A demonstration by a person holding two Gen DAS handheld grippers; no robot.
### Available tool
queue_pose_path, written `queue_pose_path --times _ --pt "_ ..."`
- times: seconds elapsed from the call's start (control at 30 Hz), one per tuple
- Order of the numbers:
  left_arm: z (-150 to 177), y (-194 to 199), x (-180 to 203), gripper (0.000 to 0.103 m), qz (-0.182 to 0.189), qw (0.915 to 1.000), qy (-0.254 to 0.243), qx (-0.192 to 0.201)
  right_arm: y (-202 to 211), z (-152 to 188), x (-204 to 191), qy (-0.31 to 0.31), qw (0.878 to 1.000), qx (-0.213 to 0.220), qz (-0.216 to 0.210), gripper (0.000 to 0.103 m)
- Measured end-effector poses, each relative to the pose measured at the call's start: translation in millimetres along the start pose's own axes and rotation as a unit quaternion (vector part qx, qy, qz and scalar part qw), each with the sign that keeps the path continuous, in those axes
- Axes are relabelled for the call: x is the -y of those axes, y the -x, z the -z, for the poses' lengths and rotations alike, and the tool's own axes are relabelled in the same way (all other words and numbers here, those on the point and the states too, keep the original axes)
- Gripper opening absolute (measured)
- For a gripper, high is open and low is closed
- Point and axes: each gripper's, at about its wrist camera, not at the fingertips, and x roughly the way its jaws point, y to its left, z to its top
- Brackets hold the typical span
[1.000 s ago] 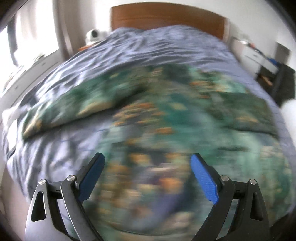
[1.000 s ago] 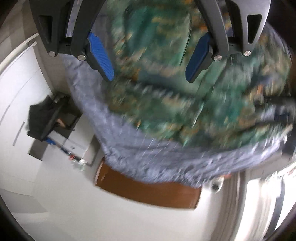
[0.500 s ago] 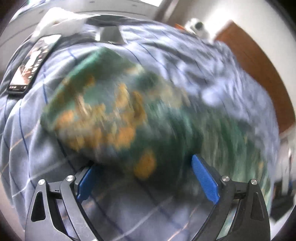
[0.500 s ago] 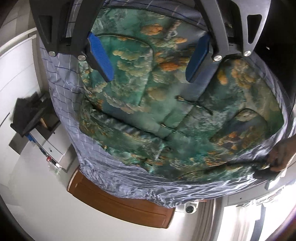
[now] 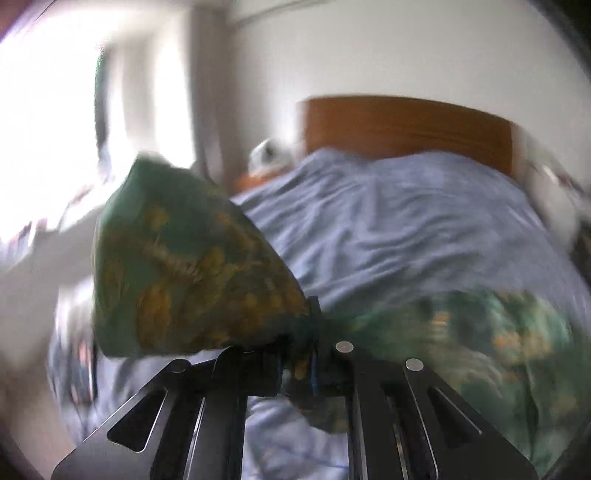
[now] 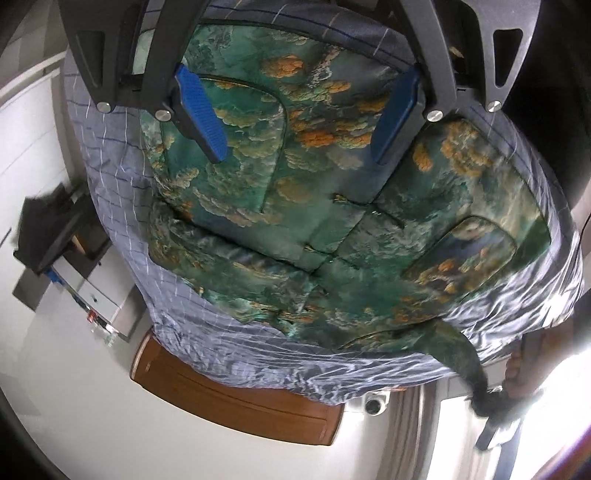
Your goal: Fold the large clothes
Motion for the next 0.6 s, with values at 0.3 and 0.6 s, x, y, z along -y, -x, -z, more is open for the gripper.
queue_pose_path --times 0.3,0.6 --pt "60.6 15.3 192.5 0.023 0.133 0.9651 -0.225 -0.017 3.0 10.0 26.0 -0.050 0.999 -0.002 0.017 0.082" --pt "136.9 -3.0 186.4 0.074 0.200 0.9440 -0.207 -0.161 -9.6 -0.5 70.0 -0.113 0.993 -0.013 -0.025 0.082"
